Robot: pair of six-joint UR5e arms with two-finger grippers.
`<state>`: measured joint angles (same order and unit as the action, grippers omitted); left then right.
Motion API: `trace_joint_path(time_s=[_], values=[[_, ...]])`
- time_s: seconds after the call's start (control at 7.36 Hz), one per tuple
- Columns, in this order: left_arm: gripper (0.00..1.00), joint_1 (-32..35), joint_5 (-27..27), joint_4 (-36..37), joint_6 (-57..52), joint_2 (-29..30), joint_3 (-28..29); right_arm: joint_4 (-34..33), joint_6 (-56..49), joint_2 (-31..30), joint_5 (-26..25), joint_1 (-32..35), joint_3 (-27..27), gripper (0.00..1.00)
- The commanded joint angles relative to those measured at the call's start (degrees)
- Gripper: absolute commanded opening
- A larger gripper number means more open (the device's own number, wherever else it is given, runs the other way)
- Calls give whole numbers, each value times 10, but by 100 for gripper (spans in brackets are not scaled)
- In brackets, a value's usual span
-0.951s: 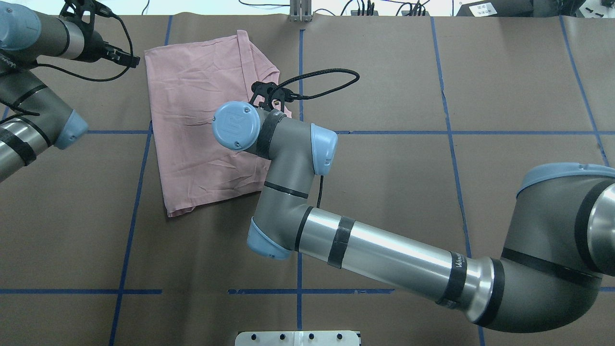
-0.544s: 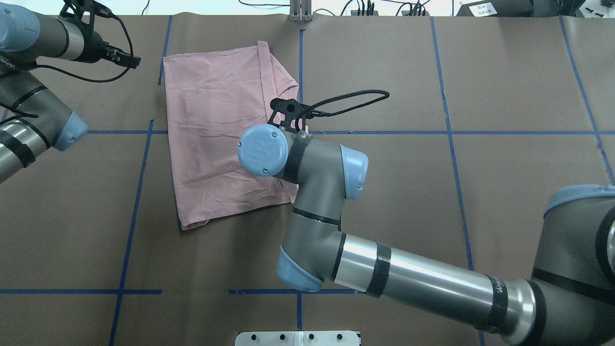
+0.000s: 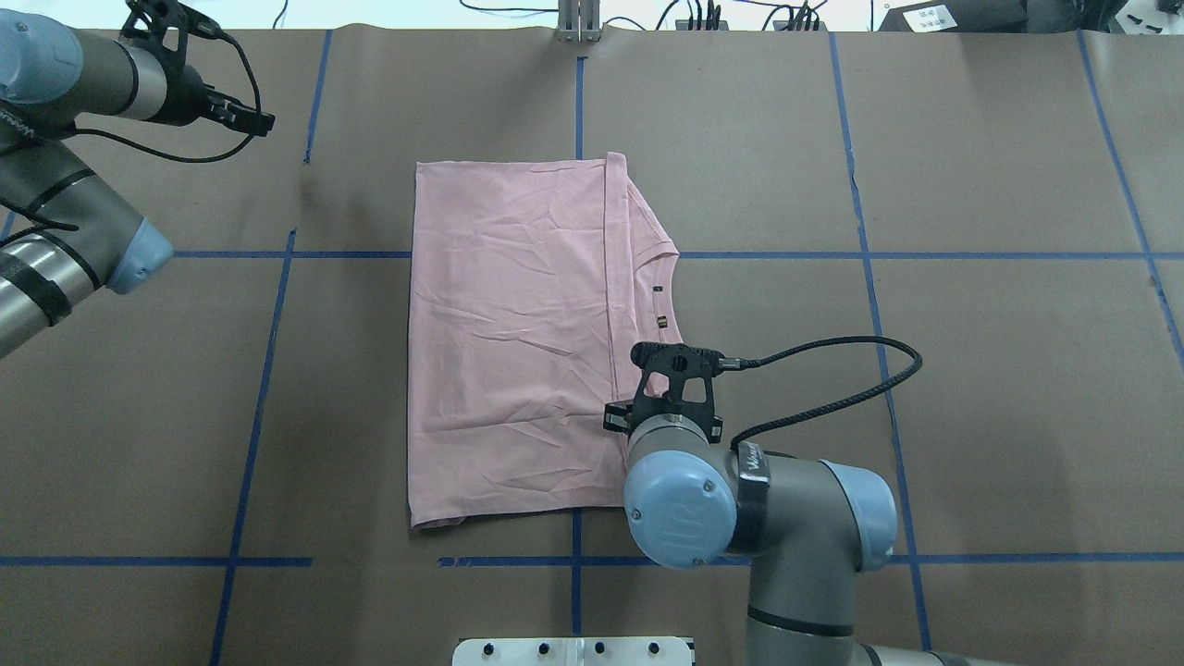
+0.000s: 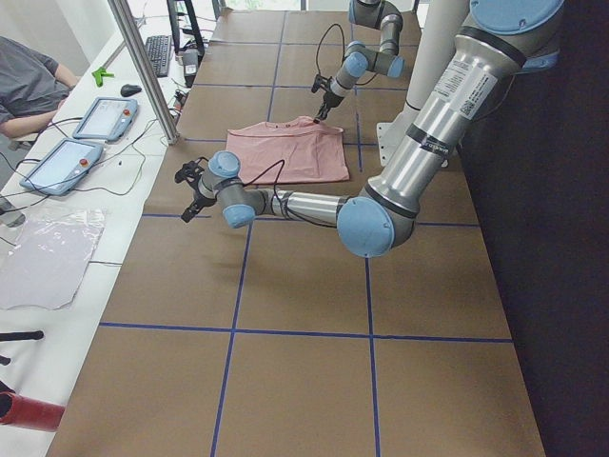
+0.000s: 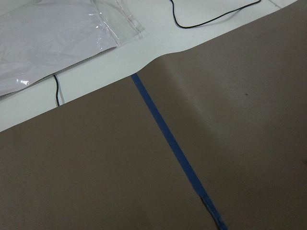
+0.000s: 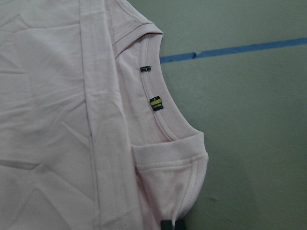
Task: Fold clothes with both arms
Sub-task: 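Drag the shirt with the right gripper toward the robot to straighten it, then lower both grippers to the shirt's edges nearest the robot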
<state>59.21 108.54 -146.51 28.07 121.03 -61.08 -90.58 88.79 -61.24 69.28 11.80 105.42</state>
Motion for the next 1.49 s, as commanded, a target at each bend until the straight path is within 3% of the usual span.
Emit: trace_joint_path(time_s=[0.0, 0.14, 0.41, 0.54, 0.68, 0.82, 1.09, 1.22, 1.36], values=[[100, -3, 0, 0, 1, 0, 0, 0, 1, -29, -20, -17, 26, 99], [100, -4, 1, 0, 8, 1, -5, 0, 0, -41, -24, -18, 38, 100], [100, -15, 15, 10, 92, -2, -45, 13, -8, -121, -9, -18, 141, 100], [100, -29, 22, 13, 135, -27, -92, 15, -8, -132, 8, -17, 172, 100], [100, -53, 21, 31, 165, -79, -177, 44, -9, -133, 14, -17, 178, 100], [100, -82, 18, 111, 206, -116, -287, 89, -9, -147, 29, -16, 178, 100], [100, -191, -34, 243, 330, -178, -480, 105, -15, -154, 46, -13, 182, 100], [100, -249, -83, 269, 420, -191, -539, 105, -22, -149, 66, 7, 183, 100], [100, -311, -126, 296, 505, -190, -559, 105, -27, -149, 90, 29, 182, 100]])
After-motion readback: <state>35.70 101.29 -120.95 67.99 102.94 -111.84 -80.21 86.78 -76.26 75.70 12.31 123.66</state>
